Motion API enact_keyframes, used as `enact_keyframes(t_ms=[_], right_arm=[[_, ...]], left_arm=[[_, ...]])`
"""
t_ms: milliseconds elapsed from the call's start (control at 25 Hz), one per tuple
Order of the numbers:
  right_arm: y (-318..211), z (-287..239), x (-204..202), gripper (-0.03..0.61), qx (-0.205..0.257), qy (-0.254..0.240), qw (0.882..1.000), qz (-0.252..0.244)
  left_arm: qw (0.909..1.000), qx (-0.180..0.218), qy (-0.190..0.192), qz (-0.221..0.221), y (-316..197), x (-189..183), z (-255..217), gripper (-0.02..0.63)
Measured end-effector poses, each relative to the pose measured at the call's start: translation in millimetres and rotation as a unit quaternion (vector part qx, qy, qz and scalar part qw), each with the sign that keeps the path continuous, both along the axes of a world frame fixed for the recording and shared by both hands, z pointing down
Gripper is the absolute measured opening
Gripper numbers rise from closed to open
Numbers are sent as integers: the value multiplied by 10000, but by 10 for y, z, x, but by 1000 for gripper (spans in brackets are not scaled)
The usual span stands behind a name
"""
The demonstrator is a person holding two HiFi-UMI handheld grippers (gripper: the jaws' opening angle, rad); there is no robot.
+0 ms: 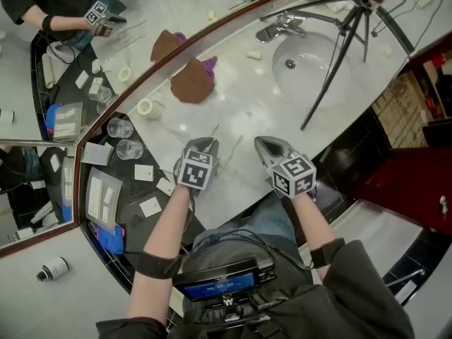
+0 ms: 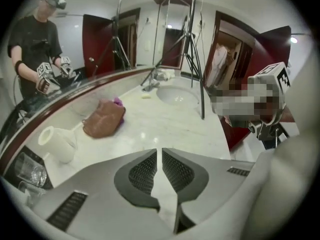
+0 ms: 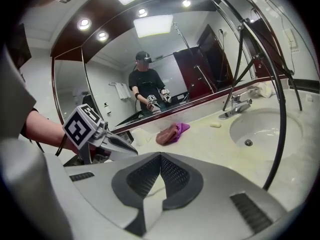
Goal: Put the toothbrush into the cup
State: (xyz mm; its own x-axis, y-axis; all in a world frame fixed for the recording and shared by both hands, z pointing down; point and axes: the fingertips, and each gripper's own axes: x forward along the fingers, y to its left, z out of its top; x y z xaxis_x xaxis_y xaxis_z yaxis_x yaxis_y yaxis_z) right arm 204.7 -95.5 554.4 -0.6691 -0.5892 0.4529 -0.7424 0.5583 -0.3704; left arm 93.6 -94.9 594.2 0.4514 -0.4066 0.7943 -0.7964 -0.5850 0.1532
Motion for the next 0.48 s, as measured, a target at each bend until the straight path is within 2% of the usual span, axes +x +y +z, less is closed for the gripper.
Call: enact_keyframes(t_ms=[80, 240, 360, 480], right_arm=[[2, -76, -88, 11, 36, 28, 9999, -113], [-43, -215, -265, 11, 180, 122, 9994, -277], [-54, -335, -450, 11, 281, 168, 9982, -494], [-36, -461, -647, 11, 356, 183, 9966, -725]], left_arm=[[9991, 328, 138, -238, 7, -149, -220, 3], [9920, 848, 536, -765, 100, -498, -614, 3], [9793, 1393, 754, -1259, 188, -846, -912, 3], [9603, 1977, 706, -1835, 295, -1283, -1156, 3]])
